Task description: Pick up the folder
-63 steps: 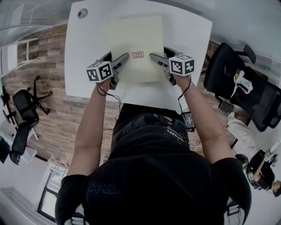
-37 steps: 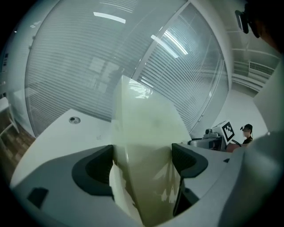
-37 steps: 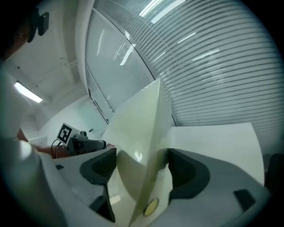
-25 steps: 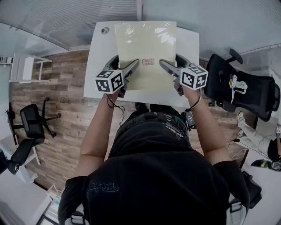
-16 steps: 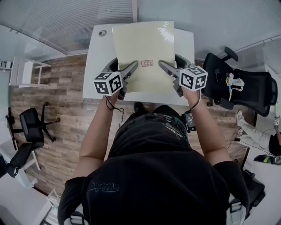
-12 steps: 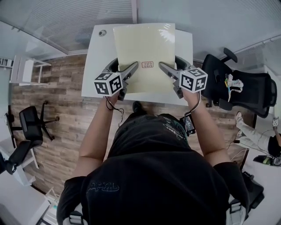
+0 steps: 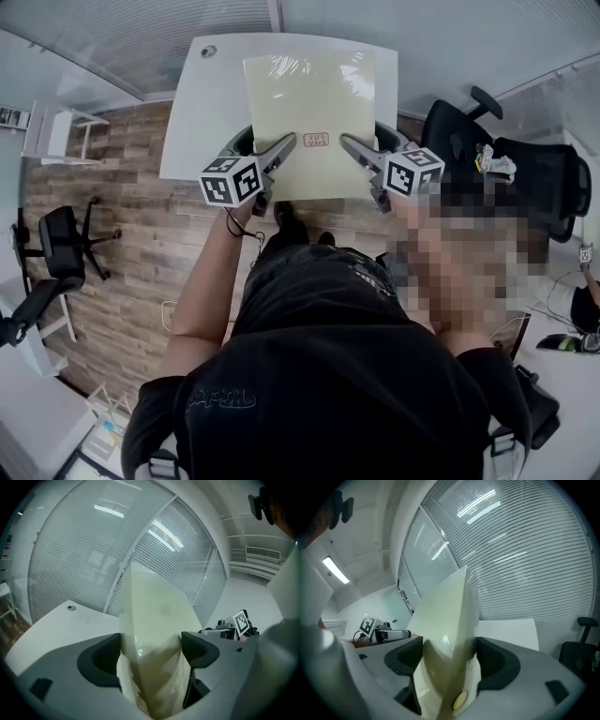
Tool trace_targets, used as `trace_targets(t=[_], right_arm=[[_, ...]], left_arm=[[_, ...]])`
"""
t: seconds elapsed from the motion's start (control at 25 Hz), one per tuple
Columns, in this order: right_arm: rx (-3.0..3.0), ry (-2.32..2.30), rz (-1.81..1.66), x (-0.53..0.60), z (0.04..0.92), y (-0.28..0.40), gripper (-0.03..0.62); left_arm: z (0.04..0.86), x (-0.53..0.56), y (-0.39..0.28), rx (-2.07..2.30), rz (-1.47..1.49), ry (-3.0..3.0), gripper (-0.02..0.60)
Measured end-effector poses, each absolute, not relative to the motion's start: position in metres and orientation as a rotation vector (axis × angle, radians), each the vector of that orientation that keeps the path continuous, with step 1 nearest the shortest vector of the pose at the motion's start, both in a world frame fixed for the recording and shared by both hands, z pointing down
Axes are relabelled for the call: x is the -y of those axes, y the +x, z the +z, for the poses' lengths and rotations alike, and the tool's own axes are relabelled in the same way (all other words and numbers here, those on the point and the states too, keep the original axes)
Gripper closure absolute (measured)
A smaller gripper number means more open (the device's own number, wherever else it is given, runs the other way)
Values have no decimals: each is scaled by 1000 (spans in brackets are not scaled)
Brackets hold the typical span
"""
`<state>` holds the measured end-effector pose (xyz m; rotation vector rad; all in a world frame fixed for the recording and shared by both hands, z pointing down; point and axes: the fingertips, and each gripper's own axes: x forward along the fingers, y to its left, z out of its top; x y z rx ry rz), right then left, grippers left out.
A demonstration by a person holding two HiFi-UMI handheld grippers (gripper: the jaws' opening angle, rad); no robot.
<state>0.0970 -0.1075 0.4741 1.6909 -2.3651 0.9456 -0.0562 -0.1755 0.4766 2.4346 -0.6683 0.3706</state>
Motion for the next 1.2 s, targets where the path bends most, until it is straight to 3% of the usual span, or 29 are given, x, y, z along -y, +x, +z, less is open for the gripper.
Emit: trace_targets(t=[0.84, 1.2], right_arm=[[2355, 1718, 949, 4, 481, 63, 233], [2315, 1819, 944, -29, 471, 14, 233]], left_arm=[[489, 74, -90, 648, 368, 2402, 161], [477, 51, -134, 574, 402, 2450, 161]])
